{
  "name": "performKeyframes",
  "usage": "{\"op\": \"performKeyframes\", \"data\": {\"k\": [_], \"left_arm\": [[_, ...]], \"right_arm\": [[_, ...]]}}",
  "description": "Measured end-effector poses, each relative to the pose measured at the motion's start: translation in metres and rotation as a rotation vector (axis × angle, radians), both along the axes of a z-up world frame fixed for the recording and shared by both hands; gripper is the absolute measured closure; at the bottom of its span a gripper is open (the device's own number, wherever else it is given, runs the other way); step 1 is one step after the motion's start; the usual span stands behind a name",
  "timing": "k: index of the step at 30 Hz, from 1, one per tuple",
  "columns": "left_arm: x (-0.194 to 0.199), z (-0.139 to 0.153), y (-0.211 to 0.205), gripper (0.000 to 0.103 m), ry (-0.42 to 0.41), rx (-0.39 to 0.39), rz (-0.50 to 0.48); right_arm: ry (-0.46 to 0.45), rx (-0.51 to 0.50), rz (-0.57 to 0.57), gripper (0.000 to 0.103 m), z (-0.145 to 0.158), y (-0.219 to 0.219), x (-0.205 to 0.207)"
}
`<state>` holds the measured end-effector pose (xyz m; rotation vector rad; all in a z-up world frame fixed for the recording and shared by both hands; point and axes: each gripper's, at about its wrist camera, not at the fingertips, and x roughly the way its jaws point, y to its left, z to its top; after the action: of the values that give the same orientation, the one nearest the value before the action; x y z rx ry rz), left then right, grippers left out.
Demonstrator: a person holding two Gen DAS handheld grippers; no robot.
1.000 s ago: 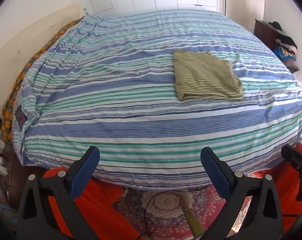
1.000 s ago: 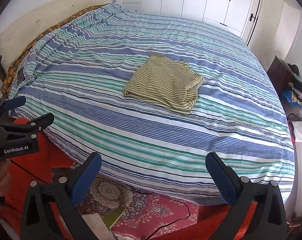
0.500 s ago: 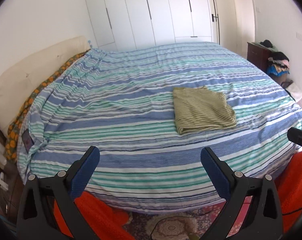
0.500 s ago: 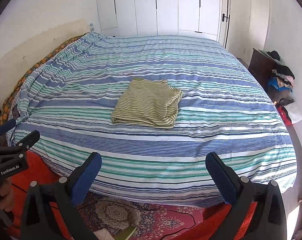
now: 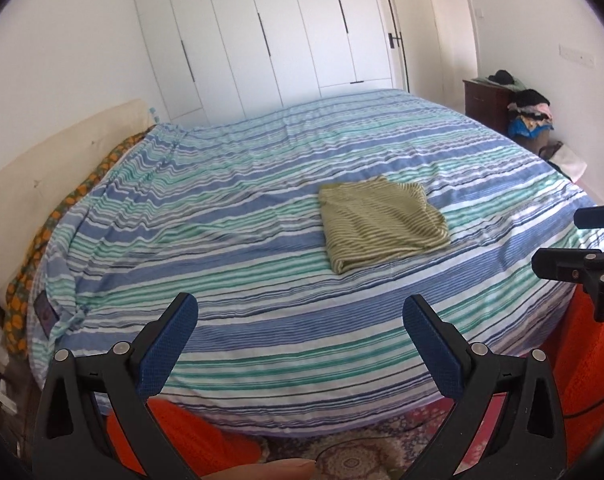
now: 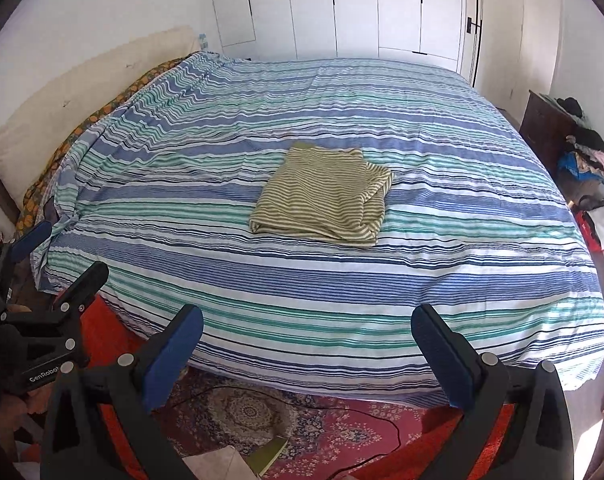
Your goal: Fold small clothes
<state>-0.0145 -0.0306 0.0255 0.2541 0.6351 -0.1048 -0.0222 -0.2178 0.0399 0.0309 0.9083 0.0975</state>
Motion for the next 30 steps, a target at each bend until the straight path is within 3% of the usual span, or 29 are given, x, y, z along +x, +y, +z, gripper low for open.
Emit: {"op": "performKeyframes", "data": {"k": [7,19,30], "left_arm": [[0.01,-0.001,0.001,0.001,0.161,-0.039,0.059],[0.024,-0.01,-0.002,0.001,0.358,-0.008,0.12],[0.025,-0.011,0.0,0.002,0.401,-0.013,0.104]], "right_arm": [[0.093,-0.005,-0.02,0.001,-0.01,-0.004,0.005],[0.082,-0.046,-0.007,0.001,0.005,0.003,-0.001],[0.114,-0.075,0.019,0.001,0.0,0.01,-0.002]]}}
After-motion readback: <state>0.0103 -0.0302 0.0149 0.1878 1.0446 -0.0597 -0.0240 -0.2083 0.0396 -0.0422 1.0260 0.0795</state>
